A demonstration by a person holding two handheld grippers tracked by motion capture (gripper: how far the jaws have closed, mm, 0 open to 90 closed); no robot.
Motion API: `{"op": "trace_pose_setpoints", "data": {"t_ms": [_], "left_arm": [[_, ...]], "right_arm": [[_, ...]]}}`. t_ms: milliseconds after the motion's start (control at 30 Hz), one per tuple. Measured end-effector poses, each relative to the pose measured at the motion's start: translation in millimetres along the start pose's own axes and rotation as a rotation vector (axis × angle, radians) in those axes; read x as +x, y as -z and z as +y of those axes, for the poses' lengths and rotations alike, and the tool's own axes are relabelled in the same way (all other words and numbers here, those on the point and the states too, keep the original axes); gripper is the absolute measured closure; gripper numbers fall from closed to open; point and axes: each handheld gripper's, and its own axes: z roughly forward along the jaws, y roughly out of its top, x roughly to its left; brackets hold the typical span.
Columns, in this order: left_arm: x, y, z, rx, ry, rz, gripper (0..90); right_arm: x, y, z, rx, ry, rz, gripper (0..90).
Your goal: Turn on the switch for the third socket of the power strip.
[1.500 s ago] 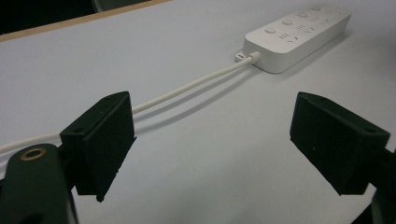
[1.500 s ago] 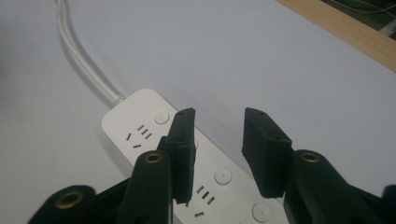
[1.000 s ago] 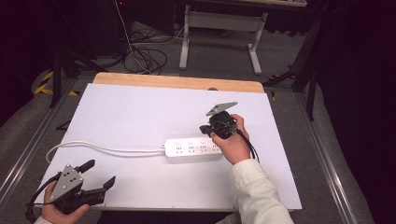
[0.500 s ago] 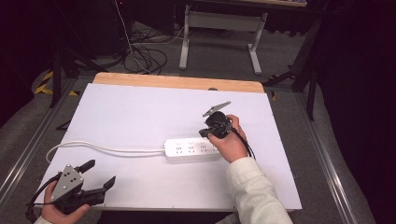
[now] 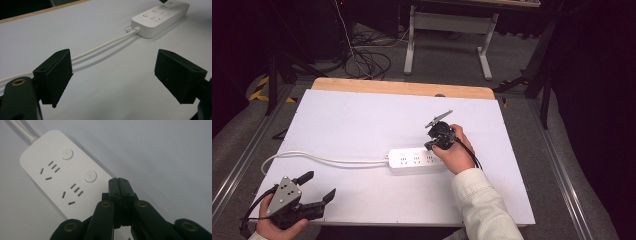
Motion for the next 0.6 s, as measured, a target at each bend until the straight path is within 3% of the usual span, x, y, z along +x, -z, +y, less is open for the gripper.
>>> {"op": "trace_pose_setpoints", "data": {"t_ms": [200, 600], "left_arm": [[-0.2, -0.4, -0.1, 0.000, 0.005, -0.002, 15.2], [-0.5, -0.8, 0.0, 0.004, 0.002, -0.004, 15.2]], "right_arm": [[0.6, -5.2, -1.6, 0.028, 0.002, -0.012, 90.0], [3.0, -5.5, -4.1, 0.019, 0.009, -0.030, 90.0]]}}
